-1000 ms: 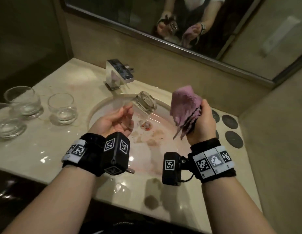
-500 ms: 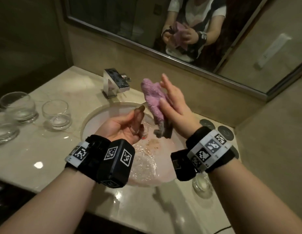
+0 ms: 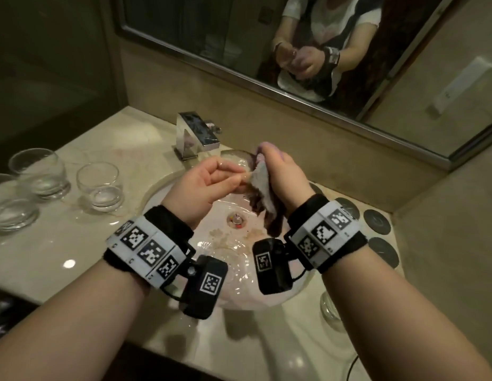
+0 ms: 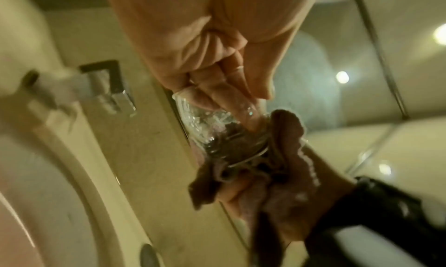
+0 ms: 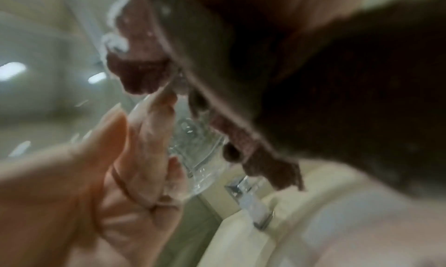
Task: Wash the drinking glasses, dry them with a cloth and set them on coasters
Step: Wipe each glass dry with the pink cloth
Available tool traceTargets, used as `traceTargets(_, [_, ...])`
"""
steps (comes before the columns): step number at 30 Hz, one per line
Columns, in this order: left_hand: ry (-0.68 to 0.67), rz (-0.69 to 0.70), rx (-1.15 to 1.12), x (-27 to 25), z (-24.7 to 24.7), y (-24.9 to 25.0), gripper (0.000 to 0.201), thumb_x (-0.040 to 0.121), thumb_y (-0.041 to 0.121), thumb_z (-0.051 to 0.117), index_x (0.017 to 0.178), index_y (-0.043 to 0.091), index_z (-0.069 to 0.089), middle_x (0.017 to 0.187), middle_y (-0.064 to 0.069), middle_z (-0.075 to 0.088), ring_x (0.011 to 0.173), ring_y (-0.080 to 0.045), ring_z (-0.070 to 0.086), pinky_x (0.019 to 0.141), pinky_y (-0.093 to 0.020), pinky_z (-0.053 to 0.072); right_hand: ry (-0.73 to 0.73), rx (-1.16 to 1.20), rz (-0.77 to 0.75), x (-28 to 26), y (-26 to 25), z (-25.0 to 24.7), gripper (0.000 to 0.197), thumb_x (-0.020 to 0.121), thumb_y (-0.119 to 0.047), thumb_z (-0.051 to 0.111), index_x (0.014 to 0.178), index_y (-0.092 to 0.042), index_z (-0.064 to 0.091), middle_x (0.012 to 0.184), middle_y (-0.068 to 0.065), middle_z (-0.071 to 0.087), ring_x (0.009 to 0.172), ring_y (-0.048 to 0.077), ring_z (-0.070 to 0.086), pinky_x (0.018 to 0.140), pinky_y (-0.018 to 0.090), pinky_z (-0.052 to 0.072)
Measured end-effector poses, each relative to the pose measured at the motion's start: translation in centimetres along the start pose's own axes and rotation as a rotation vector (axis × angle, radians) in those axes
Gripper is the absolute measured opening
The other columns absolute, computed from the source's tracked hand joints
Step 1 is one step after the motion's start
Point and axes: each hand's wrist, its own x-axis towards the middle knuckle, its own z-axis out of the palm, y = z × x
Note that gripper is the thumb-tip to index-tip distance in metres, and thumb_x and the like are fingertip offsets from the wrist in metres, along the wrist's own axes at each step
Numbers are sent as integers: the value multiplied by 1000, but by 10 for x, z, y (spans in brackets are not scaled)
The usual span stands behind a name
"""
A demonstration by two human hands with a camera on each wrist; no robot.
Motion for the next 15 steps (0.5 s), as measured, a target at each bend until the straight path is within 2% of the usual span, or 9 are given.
traceTargets(2, [-57, 12, 138, 2, -4, 1, 12, 80, 5, 56, 91, 10, 56, 78, 3, 74, 76, -9, 69, 76, -20, 54, -51, 209, 91, -2, 2, 3, 29, 96, -26, 39, 93, -7, 61, 81, 2, 55, 82, 19, 54, 86, 40, 47])
traceTargets(4, [-91, -20, 143, 4, -7, 6, 16, 77, 12, 58, 93, 10, 57, 81, 2, 74, 80, -11, 70, 80, -23, 55, -1, 133, 38, -2, 5, 2, 32, 96, -31, 39, 97, -6, 60, 80, -2, 56, 78, 12, 56, 85, 35, 47])
traceTargets(7, [-110, -210, -81, 8, -12, 18, 28, 80, 29, 50, 96, 9, 59, 86, -4, 73, 84, -17, 69, 79, -27, 55, 147, -163, -247, 0, 10, -4, 30, 92, -45, 42, 106, -21, 54, 99, -2, 60, 91, 12, 58, 88, 38, 49])
traceTargets(10, [-56, -412, -274, 11, -14, 31, 28, 82, 39, 50, 89, 16, 63, 86, -2, 72, 88, -18, 68, 85, -44, 49, 123, -380, -592, 1, 15, -12, 40, 87, -45, 47, 118, -20, 51, 110, -8, 50, 97, 10, 53, 80, 27, 48])
traceTargets(12, [-62, -402, -320, 11, -8, 34, 23, 88, 34, 48, 89, 15, 62, 81, -1, 71, 85, -17, 69, 85, -54, 51, 101, -413, -769, -1, 17, -14, 44, 85, -44, 47, 116, -14, 53, 107, -8, 44, 96, 8, 50, 76, 18, 43])
traceTargets(13, [-54, -369, -319, 11, -3, 35, 22, 92, 31, 46, 87, 14, 59, 76, 0, 69, 80, -15, 69, 82, -51, 53, 121, -386, -808, -5, 15, -12, 39, 85, -42, 48, 111, -14, 54, 103, -8, 45, 93, 3, 48, 76, 14, 41])
traceTargets(14, [-41, -316, -283, 11, 2, 34, 21, 93, 29, 44, 86, 14, 56, 70, 1, 67, 73, -14, 68, 78, -45, 55, 155, -327, -786, -4, 15, -9, 28, 87, -38, 48, 105, -17, 54, 98, -10, 47, 89, -2, 47, 75, 12, 40])
traceTargets(15, [-25, -254, -221, 10, 7, 33, 19, 93, 27, 45, 84, 13, 54, 67, 2, 65, 69, -14, 66, 75, -39, 55, 188, -239, -701, -4, 12, -4, 15, 90, -33, 48, 98, -21, 51, 92, -12, 48, 86, -3, 49, 75, 13, 42])
